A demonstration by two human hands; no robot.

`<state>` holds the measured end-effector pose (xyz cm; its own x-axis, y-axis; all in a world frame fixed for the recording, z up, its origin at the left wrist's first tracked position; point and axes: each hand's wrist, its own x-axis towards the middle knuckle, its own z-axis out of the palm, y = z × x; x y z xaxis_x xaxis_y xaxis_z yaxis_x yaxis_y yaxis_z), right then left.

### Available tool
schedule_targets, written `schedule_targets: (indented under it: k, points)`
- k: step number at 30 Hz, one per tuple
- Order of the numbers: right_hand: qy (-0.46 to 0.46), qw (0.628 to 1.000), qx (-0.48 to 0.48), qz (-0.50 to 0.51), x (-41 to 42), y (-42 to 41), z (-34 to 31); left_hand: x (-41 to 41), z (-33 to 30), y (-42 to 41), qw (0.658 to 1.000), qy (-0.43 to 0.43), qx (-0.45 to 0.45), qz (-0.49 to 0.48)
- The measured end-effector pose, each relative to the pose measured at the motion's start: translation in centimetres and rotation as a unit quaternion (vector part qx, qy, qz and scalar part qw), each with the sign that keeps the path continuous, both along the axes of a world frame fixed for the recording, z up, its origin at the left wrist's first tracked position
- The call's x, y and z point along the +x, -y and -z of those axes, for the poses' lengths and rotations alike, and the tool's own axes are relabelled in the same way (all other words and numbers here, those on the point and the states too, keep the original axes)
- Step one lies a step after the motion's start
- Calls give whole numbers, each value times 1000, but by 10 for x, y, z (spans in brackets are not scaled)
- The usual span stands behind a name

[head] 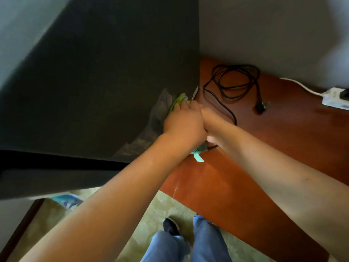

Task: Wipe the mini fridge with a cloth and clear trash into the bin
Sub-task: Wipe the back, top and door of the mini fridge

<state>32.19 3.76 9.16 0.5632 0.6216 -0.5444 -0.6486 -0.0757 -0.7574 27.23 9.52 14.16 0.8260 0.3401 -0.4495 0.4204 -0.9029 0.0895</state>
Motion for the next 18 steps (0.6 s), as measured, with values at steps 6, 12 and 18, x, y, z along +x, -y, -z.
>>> schedule_targets:
  k: [6,12,18]
  points:
    - [125,992,-1,21,-20,-3,2,-39,-3,6,1000,28,8,-6]
    - [270,957,-93,-48,-48,3,-34,-73,-31,8,995,54,-62,-47]
    - [334,940,-63,-20,-51,3,-106,-89,-94,3,987,150,-56,-18]
